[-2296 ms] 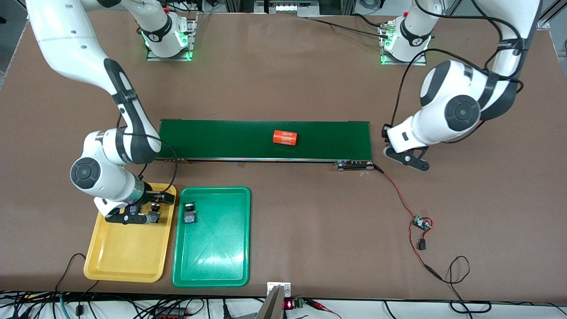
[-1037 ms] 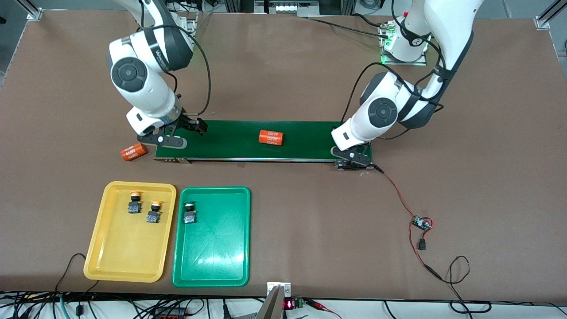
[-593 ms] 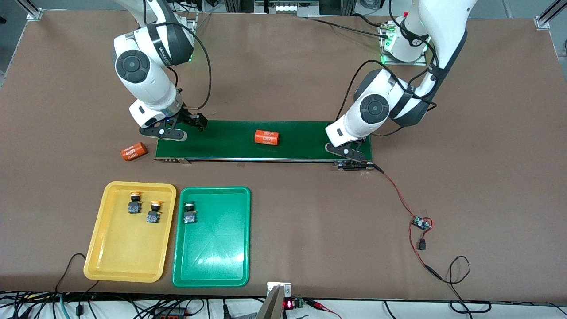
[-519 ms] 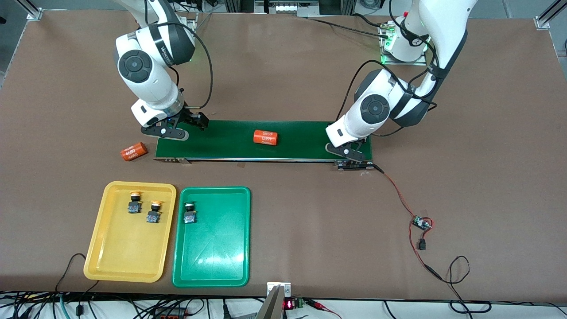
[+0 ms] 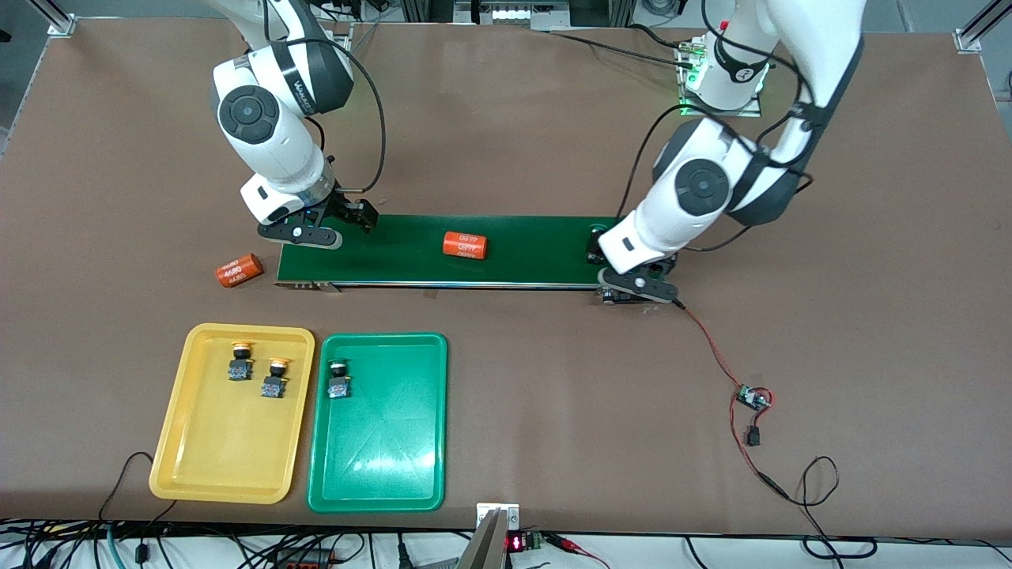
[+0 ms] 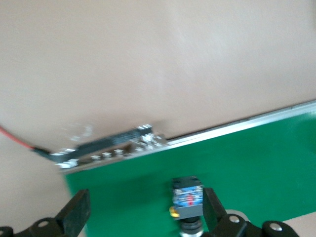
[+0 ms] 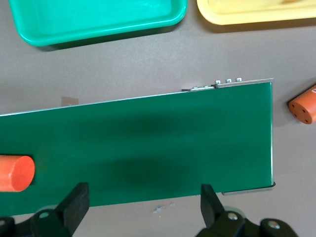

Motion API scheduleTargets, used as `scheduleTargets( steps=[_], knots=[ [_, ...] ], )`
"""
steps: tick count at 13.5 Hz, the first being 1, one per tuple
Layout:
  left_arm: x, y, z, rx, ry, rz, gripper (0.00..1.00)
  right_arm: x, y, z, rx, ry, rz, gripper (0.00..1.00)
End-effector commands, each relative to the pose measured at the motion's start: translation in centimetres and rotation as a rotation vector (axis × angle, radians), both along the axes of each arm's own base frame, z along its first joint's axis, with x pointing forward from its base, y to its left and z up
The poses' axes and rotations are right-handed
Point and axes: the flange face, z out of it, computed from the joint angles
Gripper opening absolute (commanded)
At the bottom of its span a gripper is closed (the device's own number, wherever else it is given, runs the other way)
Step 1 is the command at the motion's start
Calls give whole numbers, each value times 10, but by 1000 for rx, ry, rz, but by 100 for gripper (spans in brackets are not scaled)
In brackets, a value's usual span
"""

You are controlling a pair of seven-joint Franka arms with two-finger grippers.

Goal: Sort buttons by color to trays

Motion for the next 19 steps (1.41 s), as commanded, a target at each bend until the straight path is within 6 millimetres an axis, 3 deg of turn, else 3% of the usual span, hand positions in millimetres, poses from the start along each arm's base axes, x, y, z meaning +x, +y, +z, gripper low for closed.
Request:
scheduleTargets(
  steps=[1, 5, 8, 10, 13, 16, 19],
  knots=[
    [22, 61, 53, 22, -6, 92, 100, -5, 6, 5, 12, -12, -5, 100],
    [54, 141, 116, 59, 51, 213, 100, -4, 7, 4, 14, -16, -7, 100],
    [72, 214, 177, 68, 46, 330, 100, -1, 8, -3, 19, -22, -7, 100],
    [71, 250, 203, 72, 30, 316, 100, 0, 9, -7, 21, -24, -18, 100],
    [50, 300, 233, 76, 56, 286, 100, 0, 9, -9, 22, -24, -18, 100],
    [30, 294, 261, 77, 44, 283, 100, 0, 11, -9, 23, -27, -27, 100],
    [32, 288, 263, 83, 31, 281, 100, -15, 43, -11, 24, -27, -53, 100]
  ],
)
